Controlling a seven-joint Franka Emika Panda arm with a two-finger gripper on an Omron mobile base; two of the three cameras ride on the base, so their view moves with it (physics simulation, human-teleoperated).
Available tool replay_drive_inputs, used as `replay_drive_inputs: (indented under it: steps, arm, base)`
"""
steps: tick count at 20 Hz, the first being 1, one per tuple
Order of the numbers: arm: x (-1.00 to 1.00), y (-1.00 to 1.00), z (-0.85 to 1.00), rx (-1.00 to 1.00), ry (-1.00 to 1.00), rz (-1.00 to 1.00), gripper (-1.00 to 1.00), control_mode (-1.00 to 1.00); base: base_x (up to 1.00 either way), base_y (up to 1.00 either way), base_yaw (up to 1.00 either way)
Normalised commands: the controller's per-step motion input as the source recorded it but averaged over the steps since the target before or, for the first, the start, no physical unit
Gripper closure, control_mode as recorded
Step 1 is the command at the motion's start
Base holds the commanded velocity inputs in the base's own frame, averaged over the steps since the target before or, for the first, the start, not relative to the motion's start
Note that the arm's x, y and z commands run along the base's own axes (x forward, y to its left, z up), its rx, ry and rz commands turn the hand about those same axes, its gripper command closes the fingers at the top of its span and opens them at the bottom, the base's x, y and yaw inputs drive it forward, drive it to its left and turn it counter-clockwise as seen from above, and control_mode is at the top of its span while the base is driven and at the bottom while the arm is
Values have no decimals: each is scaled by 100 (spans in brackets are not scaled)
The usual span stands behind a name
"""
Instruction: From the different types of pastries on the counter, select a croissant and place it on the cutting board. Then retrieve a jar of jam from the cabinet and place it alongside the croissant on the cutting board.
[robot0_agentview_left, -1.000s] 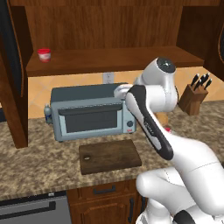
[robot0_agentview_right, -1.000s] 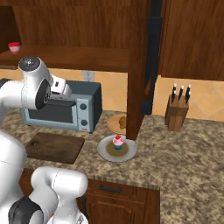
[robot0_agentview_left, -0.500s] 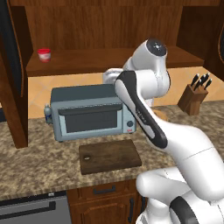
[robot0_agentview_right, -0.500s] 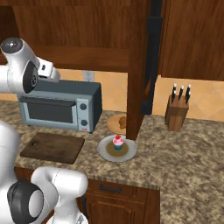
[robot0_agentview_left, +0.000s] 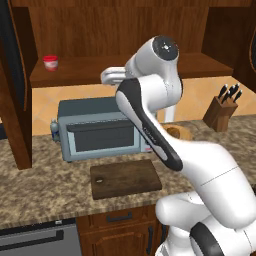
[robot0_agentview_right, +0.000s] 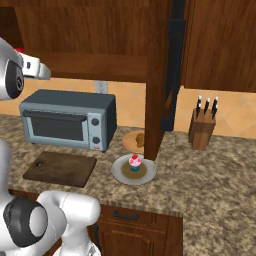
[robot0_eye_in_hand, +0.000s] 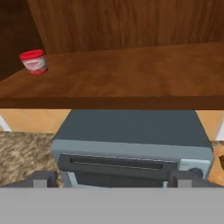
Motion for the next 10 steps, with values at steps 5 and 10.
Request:
replay_drive_inputs:
  steps: [5, 10]
  arm:
    - [42, 36, 15, 1, -2, 22, -100, -100]
    - [37, 46, 19, 1, 0, 19, -100, -100]
  base:
    - [0, 0, 0]
    - [0, 0, 0]
